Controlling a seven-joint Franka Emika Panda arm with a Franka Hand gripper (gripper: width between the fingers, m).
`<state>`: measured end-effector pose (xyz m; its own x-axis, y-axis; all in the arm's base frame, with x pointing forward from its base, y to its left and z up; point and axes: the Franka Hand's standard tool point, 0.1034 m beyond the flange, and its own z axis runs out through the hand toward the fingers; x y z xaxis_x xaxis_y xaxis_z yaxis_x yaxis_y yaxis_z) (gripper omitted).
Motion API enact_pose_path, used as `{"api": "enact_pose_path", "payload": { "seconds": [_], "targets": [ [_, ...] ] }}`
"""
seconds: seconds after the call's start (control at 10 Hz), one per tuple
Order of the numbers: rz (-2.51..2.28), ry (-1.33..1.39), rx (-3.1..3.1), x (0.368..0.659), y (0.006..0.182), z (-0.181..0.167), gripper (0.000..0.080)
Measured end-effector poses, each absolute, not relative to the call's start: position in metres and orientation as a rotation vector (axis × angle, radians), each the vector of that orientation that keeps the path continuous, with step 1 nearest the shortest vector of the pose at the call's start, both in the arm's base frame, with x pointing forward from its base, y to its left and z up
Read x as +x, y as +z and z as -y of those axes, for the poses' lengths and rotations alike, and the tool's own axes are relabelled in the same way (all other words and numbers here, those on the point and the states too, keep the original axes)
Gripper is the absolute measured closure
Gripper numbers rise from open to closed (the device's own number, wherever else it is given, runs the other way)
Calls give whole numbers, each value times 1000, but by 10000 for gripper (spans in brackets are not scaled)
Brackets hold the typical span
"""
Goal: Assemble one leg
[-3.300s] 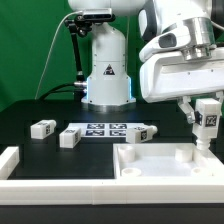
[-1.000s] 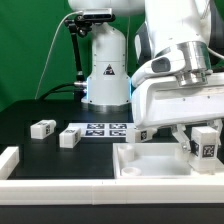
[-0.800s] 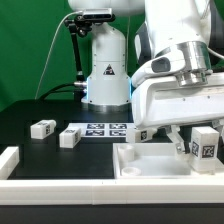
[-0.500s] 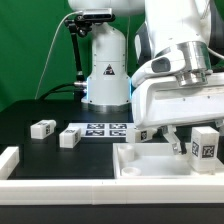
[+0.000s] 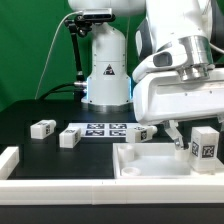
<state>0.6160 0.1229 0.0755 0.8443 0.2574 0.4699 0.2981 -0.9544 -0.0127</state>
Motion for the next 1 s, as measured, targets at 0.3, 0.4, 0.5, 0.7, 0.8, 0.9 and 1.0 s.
{"api": "enact_pose_path", "payload": {
  "seconds": [0.3, 0.4, 0.5, 0.7, 0.8, 0.9, 1.0],
  "targets": [
    [464, -542, -2954, 617, 83, -130, 150],
    [467, -346, -2968, 613, 81, -133, 150],
    [462, -162, -2972, 612, 83, -134, 150],
    [454, 97, -2960, 610, 80, -130, 150],
    [448, 306, -2935, 604, 79, -126, 150],
    [460, 448, -2912, 610, 80, -123, 150],
    [457, 432, -2911, 621, 79, -122, 150]
  ]
}}
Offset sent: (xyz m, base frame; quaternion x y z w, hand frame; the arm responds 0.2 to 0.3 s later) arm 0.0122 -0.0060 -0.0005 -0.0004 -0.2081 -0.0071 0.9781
